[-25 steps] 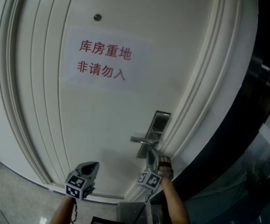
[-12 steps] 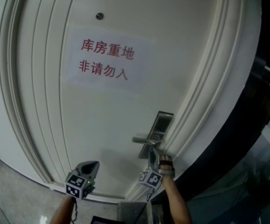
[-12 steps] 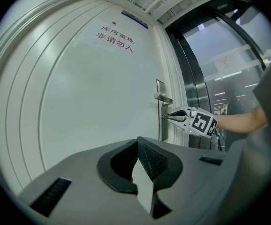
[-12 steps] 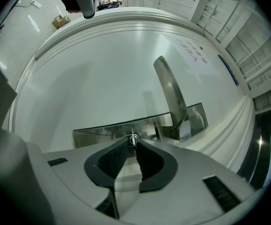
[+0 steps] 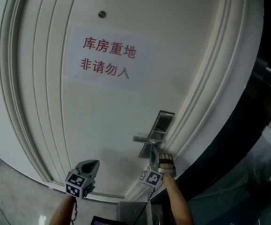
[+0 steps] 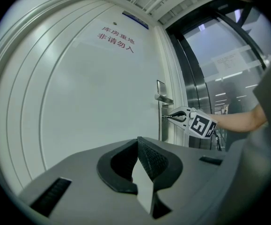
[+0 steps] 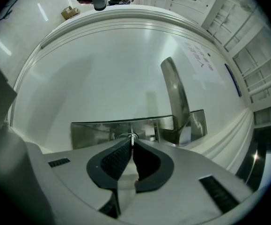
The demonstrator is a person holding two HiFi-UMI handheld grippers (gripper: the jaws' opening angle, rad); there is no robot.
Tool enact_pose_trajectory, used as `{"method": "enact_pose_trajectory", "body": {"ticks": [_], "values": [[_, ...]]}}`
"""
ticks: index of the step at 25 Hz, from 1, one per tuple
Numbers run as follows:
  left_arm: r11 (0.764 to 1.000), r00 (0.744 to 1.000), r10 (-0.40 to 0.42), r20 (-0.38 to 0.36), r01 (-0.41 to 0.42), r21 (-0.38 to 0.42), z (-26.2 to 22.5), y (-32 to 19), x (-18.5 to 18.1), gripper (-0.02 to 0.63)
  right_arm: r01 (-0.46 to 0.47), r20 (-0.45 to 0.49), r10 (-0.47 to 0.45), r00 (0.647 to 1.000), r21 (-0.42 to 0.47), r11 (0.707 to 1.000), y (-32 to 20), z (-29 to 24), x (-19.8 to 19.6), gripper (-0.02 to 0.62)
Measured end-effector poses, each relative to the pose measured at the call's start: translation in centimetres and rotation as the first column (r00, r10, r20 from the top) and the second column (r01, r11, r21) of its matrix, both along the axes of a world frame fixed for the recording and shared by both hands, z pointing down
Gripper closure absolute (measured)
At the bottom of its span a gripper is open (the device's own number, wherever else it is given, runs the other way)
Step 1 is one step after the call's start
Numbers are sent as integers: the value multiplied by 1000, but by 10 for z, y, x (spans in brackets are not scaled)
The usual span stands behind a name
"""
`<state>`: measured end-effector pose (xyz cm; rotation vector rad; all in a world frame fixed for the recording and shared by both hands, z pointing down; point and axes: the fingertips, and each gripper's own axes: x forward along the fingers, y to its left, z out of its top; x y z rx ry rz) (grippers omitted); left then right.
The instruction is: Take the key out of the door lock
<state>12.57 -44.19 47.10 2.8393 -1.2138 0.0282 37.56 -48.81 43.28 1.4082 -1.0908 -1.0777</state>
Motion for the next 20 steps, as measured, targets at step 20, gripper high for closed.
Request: {"method": "enact_pose_trajectory", "body": {"ticks": [20], "values": [[1000, 1000, -14, -1, 14, 17, -4, 11, -10, 598, -36, -42, 35, 999, -39, 999, 0, 0, -2, 574]]}}
